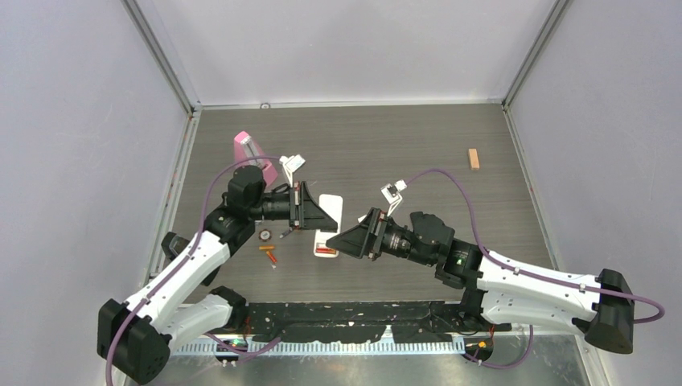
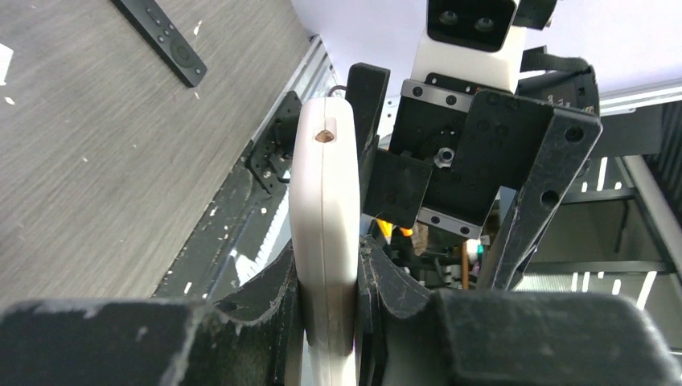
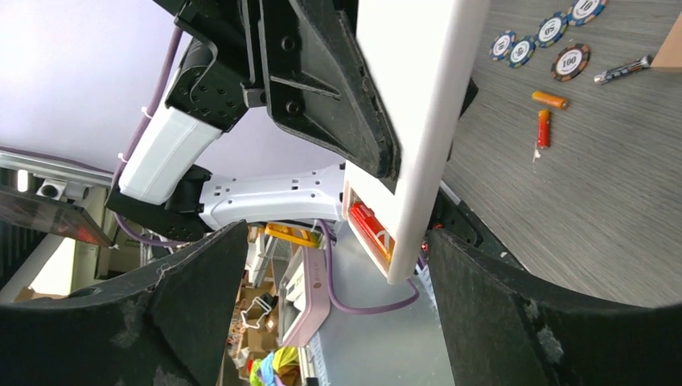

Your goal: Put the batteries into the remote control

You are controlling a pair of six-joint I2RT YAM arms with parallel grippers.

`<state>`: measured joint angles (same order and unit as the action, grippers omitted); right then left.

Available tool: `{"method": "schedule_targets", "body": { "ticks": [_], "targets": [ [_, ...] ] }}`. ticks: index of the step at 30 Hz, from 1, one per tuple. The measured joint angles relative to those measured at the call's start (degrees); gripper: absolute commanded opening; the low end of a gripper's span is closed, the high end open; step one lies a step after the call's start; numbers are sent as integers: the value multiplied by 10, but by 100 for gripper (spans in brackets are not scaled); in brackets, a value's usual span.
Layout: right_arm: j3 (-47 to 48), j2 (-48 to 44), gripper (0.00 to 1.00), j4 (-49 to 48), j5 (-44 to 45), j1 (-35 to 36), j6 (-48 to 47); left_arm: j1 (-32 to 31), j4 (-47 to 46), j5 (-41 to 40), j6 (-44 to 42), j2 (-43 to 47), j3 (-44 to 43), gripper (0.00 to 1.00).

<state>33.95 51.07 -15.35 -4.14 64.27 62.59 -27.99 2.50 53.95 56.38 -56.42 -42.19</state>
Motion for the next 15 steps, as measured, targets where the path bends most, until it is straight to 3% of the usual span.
{"method": "schedule_targets", "body": {
  "ticks": [9, 15],
  "targets": [
    [7, -2, 84, 27, 1, 0, -56, 3, 30, -13, -63, 33, -7, 0],
    [52, 24, 72, 54, -16, 0, -114, 3, 29, 2, -78, 48, -10, 0]
  ]
}}
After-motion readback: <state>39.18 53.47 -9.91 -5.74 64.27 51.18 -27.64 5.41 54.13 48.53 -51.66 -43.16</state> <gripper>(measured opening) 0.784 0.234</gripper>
